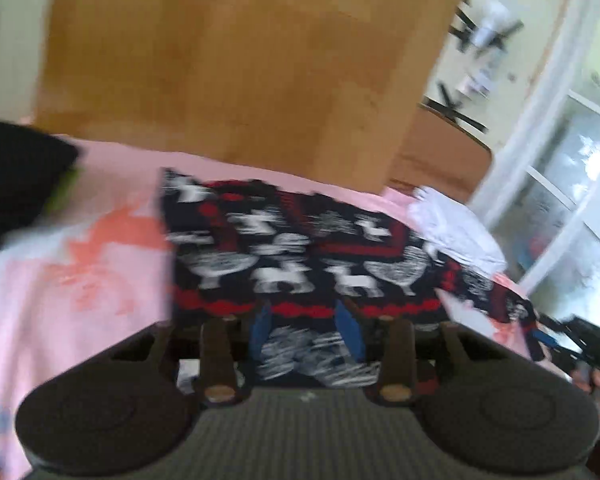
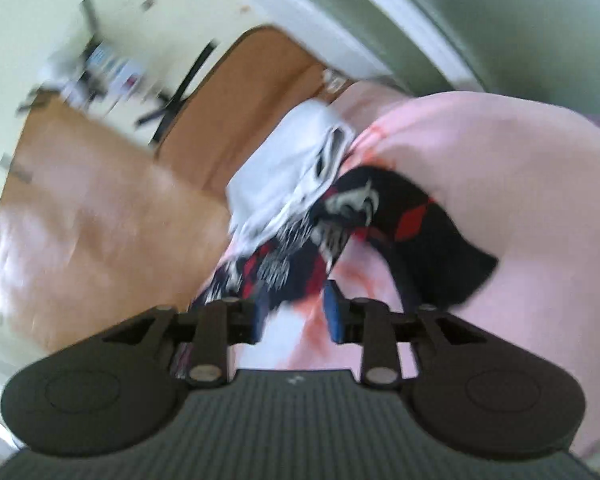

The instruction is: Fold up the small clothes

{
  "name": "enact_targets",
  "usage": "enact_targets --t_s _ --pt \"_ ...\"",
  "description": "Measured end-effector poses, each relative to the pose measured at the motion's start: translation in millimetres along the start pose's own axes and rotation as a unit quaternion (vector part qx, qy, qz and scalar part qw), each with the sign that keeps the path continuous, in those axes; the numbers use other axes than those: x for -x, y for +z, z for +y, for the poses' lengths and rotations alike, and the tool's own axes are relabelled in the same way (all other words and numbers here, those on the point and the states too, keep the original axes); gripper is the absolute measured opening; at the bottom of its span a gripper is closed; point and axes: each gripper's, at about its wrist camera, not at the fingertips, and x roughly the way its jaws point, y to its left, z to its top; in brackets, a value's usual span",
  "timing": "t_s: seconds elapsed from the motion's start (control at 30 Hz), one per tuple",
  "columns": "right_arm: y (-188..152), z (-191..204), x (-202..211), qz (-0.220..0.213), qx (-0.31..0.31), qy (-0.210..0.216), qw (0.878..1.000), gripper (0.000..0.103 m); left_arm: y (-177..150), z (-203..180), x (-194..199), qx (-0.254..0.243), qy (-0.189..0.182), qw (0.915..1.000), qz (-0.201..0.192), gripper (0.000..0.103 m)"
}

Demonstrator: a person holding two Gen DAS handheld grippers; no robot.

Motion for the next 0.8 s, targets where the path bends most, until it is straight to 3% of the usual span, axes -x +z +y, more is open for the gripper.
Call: enact_targets --t_s 0.1,0.2,0.27,0.37,0.4,0.5,0.6,0.7,0.8 --pt "9 1 -20 -0.021 -0.012 -0.02 1.0 0.053 4 -19 -29 -0.019 -0.031 0.9991 0.023 0.04" --pt "18 13 -43 -0.039 0.026 -0.072 0.996 0.059 4 -28 -50 -0.037 -0.039 0.9975 0.045 0.042" --pt "26 9 -54 -0.054 0.035 -0.095 0.993 0.056 6 -33 -62 -0.044 -0.042 0.9966 0.056 0.042" --pt "38 10 -57 -0.084 0.053 -0.101 0.99 0.01 9 -24 -79 -0.046 -0.037 0.9965 0.059 0.042" --pt "39 16 -55 -0.095 0.061 -0.098 0.989 0.009 11 -18 -82 -0.043 -0.036 0.9967 0.059 0.042" --pt "49 62 -49 -0.109 0.116 -0.051 0.986 0.009 20 3 -93 -0.022 -0.04 0.9974 0.055 0.042" --pt "50 137 -59 -0.093 0.203 0.02 0.974 0.009 30 25 -100 0.007 -0.044 0.9981 0.042 0.042" --pt "33 214 -84 -0.058 0.278 0.098 0.954 0.009 40 45 -98 0.035 -0.045 0.9981 0.024 0.042" --pt "-9 281 -121 -0.002 0.34 0.174 0.924 0.009 49 68 -87 0.065 -0.036 0.9972 -0.002 0.042"
